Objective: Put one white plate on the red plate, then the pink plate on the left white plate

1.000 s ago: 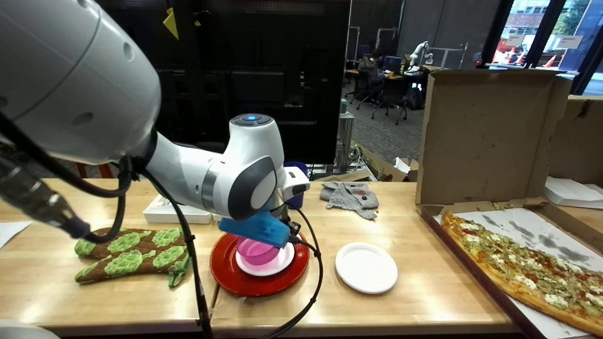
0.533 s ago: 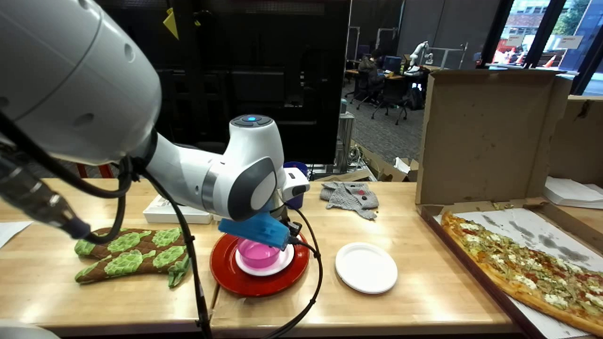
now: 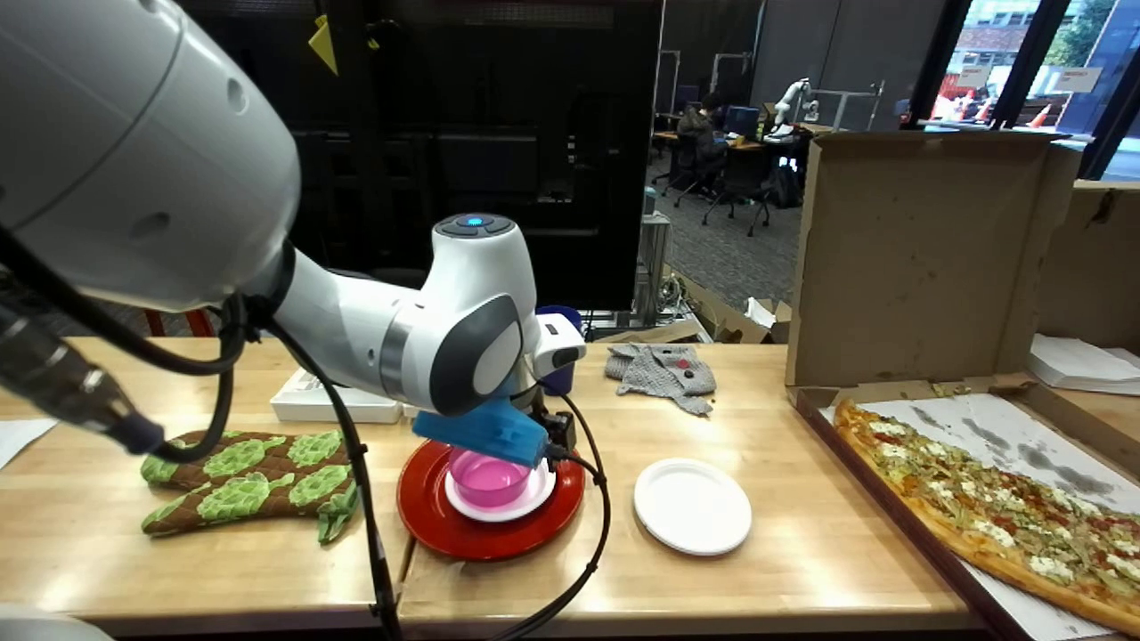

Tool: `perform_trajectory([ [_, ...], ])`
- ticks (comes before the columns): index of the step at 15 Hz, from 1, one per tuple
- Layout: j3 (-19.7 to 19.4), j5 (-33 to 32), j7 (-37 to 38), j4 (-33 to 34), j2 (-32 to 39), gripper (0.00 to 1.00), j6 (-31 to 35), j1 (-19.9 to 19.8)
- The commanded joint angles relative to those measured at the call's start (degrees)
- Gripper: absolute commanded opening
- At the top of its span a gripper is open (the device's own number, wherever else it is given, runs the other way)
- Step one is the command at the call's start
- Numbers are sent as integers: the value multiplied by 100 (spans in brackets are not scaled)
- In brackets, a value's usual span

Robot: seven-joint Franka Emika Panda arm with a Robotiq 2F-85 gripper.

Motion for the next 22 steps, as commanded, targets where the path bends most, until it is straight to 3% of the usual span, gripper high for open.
perform_trajectory([
  [1,53,17,50,-42,-318,100,-73,-42],
  [7,136,-131,336,193,-319,100,-45,-264],
  [22,255,-499,1233,1059,445,100,28,-788],
])
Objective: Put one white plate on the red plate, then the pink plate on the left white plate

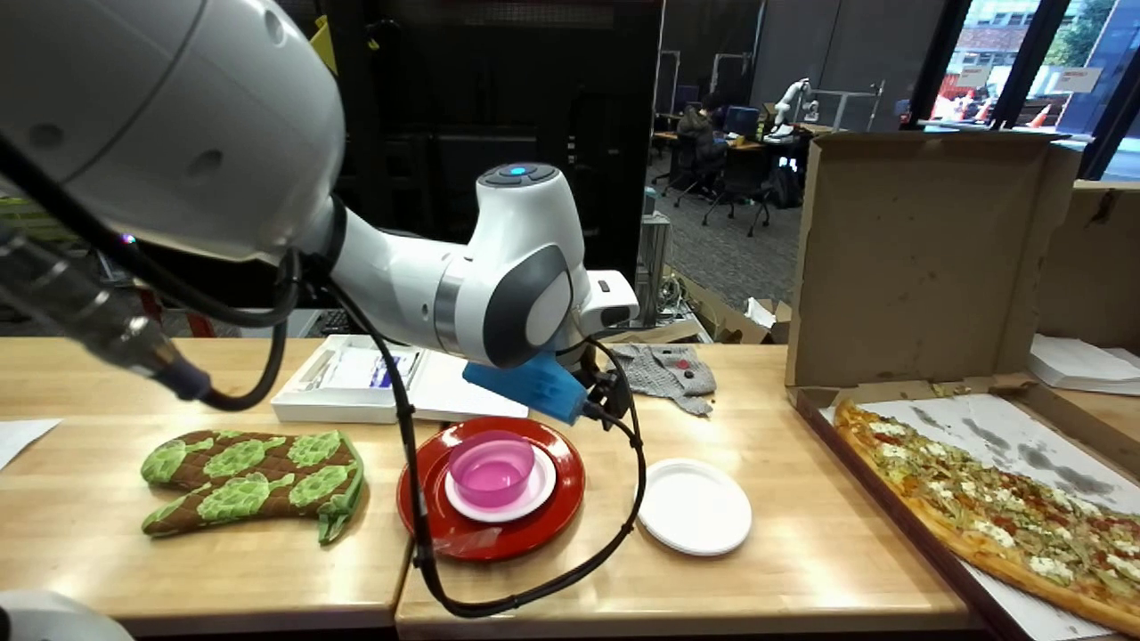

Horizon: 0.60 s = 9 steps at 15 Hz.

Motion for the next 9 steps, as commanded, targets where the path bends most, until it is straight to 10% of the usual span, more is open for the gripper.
perform_trajectory([
  [1,126,-278,375,222,176,100,13,-153],
  [9,227,-698,971,376,170,100,-17,-282],
])
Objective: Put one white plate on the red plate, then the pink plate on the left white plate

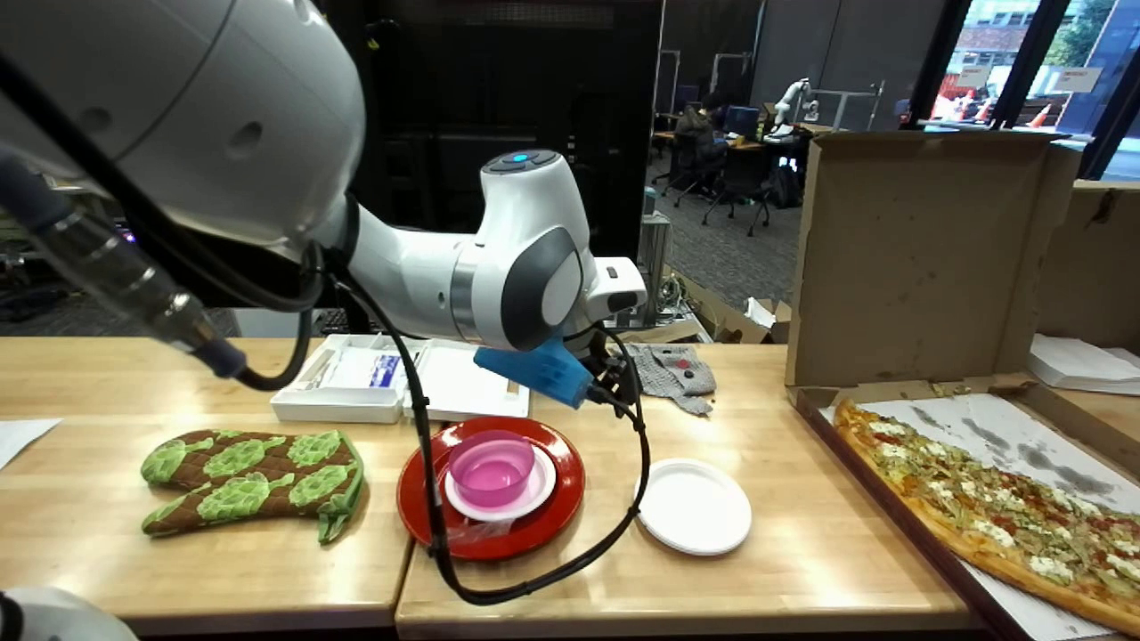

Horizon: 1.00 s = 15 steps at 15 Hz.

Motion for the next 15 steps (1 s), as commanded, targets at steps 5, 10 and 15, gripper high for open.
perform_trajectory([
  [5,49,-96,141,48,-2,100,-12,-52],
  [10,53,-97,145,50,-2,100,-12,-61],
  [15,53,-97,147,51,-2,100,-12,-61],
])
